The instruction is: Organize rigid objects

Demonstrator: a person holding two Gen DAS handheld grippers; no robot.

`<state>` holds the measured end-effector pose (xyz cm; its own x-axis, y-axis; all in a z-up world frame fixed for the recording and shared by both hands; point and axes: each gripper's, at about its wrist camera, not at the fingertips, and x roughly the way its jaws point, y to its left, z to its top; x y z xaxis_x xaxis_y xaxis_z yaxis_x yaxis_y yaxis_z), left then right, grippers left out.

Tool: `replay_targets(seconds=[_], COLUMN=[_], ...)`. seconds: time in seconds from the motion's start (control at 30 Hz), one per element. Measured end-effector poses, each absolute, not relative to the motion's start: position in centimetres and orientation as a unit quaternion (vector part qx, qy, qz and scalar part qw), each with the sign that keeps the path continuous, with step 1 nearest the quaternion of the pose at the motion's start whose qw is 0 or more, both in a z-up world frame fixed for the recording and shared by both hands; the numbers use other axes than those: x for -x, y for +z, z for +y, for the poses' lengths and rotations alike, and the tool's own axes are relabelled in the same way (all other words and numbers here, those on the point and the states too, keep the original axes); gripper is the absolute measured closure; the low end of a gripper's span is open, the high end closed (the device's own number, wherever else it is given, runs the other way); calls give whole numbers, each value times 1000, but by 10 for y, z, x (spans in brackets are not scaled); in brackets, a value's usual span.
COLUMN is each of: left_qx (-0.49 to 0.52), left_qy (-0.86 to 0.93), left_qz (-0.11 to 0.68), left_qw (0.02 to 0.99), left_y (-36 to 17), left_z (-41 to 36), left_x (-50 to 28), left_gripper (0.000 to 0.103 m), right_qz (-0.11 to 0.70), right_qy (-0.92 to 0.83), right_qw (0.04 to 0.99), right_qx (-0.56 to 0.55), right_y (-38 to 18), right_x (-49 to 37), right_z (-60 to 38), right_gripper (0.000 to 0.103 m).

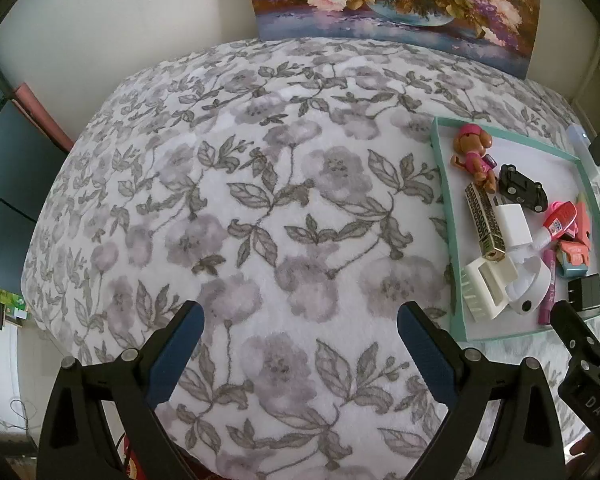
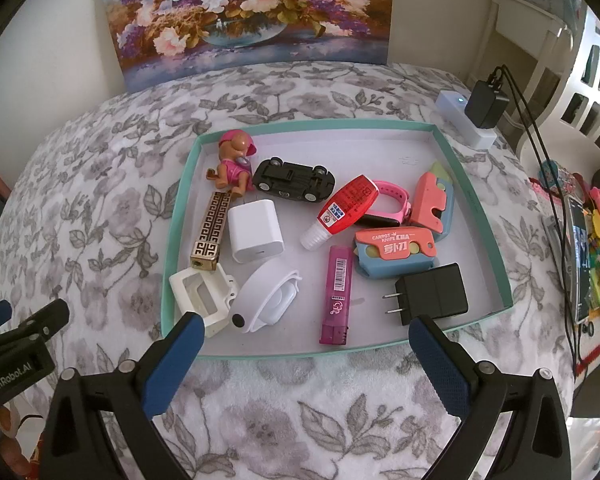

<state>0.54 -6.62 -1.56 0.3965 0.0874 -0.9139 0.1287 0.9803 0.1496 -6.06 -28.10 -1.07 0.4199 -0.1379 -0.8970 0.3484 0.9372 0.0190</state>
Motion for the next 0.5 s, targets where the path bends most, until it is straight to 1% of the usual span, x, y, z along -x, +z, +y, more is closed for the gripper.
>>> replay_targets(seconds=[0.5], left_qx=[-98], left_qy=[-16], left_qz=[547], left_qw=[831], left_y=[-15], left_z=[-68], left_x=[-5], left_gripper=[6], right_qz=[520], right_qy=[-145], right_qw=[836], right_qx=[-100], right_y=[-13], right_x=[61], right_z=[-281], right_gripper=[0])
